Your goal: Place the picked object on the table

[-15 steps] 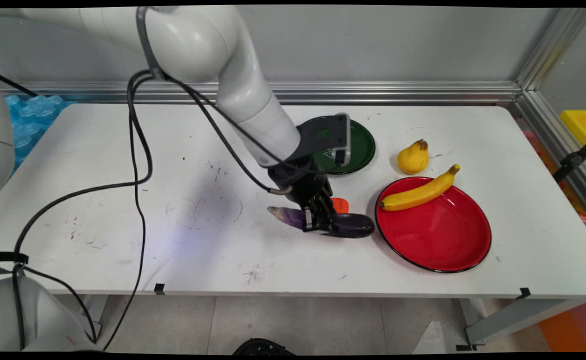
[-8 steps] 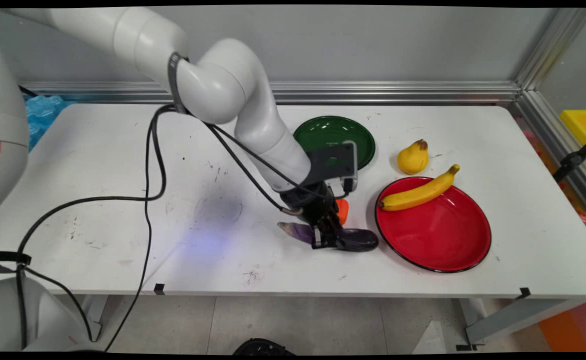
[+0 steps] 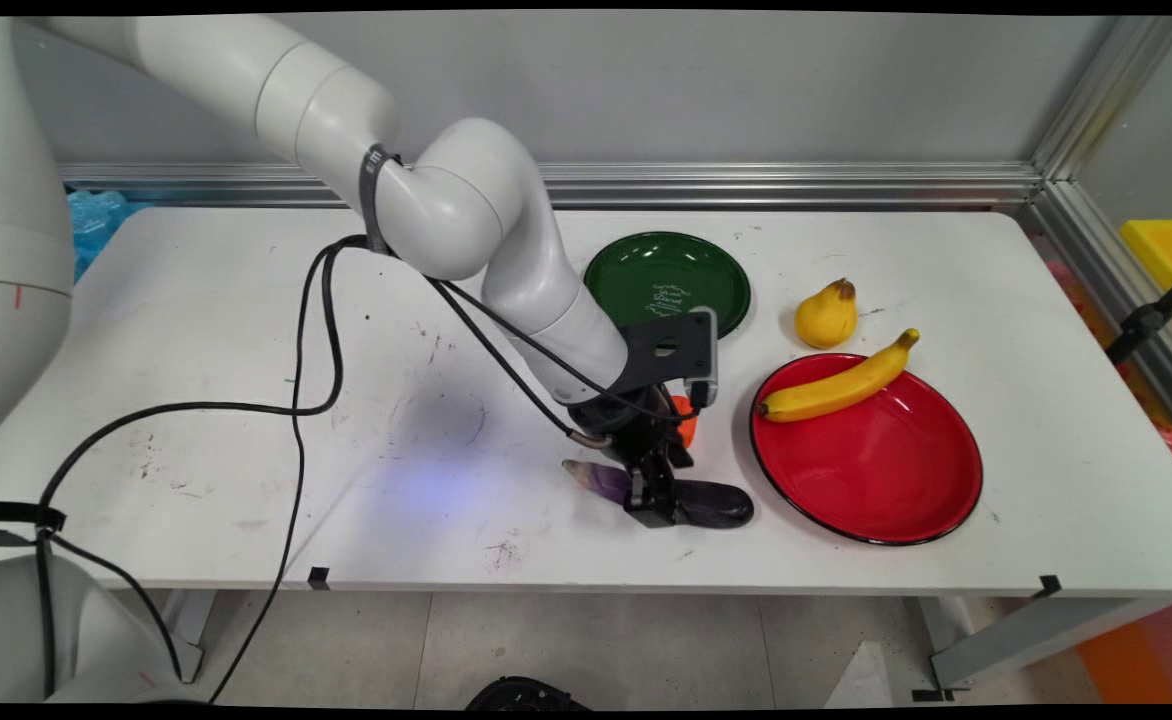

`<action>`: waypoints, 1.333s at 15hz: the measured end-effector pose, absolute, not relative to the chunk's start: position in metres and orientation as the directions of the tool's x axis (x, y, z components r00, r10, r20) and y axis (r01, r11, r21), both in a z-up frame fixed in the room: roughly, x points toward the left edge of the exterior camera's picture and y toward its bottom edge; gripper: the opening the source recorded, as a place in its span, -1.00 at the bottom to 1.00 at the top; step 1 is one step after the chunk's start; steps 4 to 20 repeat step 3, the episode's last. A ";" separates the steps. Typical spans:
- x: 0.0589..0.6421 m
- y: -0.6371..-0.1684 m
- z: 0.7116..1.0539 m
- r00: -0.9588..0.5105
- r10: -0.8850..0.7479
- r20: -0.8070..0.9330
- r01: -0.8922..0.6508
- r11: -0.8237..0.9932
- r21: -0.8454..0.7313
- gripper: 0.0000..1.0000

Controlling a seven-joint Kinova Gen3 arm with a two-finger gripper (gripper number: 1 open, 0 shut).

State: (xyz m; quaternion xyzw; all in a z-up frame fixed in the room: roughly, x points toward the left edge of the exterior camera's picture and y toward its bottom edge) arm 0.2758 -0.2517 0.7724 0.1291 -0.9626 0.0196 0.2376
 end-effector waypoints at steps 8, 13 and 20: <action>0.276 -0.251 0.781 -0.849 -0.226 0.478 -0.245 0.969 0.022 1.00; 0.276 -0.251 0.781 -0.849 -0.226 0.478 -0.245 0.969 0.022 1.00; 0.276 -0.251 0.781 -0.849 -0.226 0.478 -0.245 0.969 0.022 1.00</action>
